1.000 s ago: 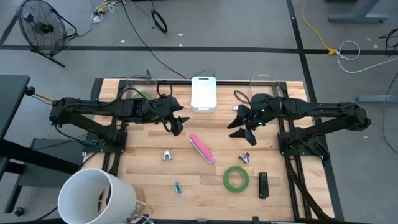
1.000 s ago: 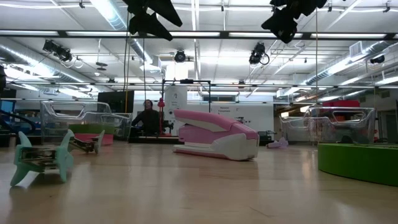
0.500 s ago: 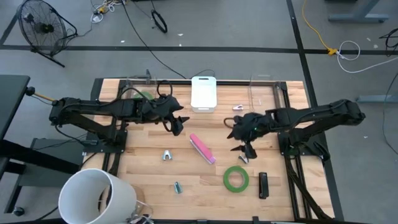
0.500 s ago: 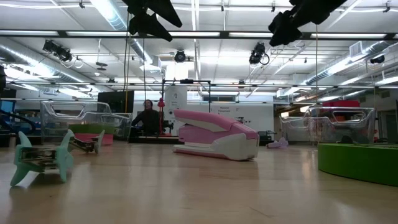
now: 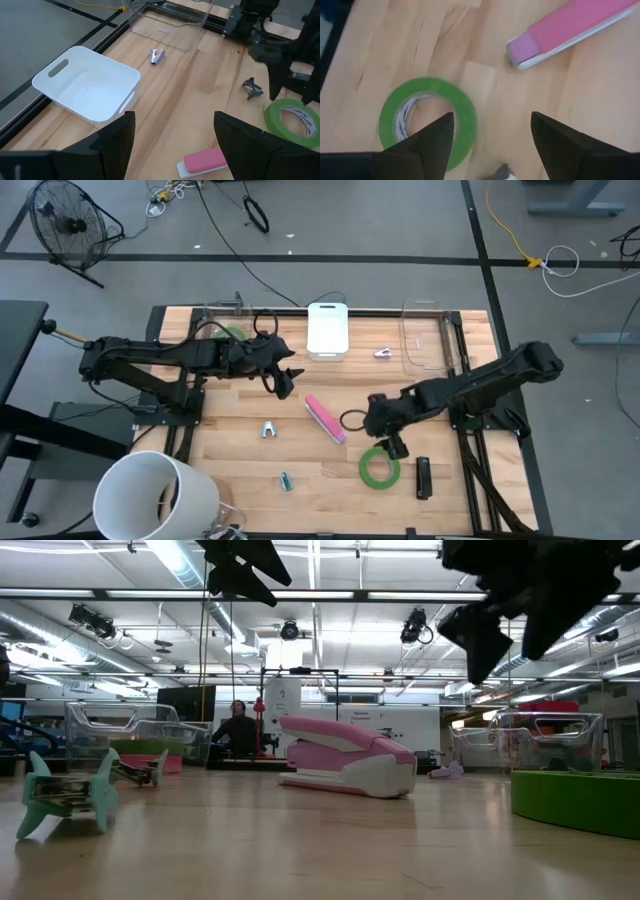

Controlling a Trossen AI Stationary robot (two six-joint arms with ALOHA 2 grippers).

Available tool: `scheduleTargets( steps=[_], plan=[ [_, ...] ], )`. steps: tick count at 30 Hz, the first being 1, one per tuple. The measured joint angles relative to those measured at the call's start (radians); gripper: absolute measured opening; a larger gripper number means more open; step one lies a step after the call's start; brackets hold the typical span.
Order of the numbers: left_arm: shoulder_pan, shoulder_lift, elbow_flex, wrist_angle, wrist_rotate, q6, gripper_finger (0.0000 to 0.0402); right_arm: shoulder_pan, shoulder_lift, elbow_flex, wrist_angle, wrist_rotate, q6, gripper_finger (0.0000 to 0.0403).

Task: Pick and place Stapler, Stapler remover, tape
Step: Put the green tape into the left transparent bin

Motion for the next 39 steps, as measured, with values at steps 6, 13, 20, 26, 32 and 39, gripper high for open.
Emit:
scheduleTargets(
  steps=[6, 13, 20, 26, 32, 39],
  plan=[
    [0.000, 0.000, 0.000, 0.000, 0.000, 0.000, 0.0270, 0.033, 0.077, 0.000, 0.009, -0.035, 0.054, 0.0262],
    [0.000, 0.000, 0.000, -0.001, 0.000, 0.001, 0.0270, 0.079, 0.128, 0.000, 0.016, -0.042, 0.066, 0.0262],
    [0.000, 0.000, 0.000, -0.002, 0.000, 0.001, 0.0270, 0.103, 0.193, 0.000, 0.043, 0.013, 0.065, 0.0262],
    [0.000, 0.000, 0.000, -0.002, 0.000, 0.002, 0.0270, 0.103, 0.243, 0.000, 0.067, 0.037, 0.063, 0.0262],
    [0.000, 0.000, 0.000, -0.008, 0.000, 0.002, 0.0270, 0.103, 0.296, 0.000, 0.059, 0.055, 0.062, 0.0262],
    [0.000, 0.000, 0.000, -0.008, 0.000, 0.002, 0.0270, 0.103, 0.327, 0.002, 0.060, 0.063, 0.062, 0.0254]
  ],
)
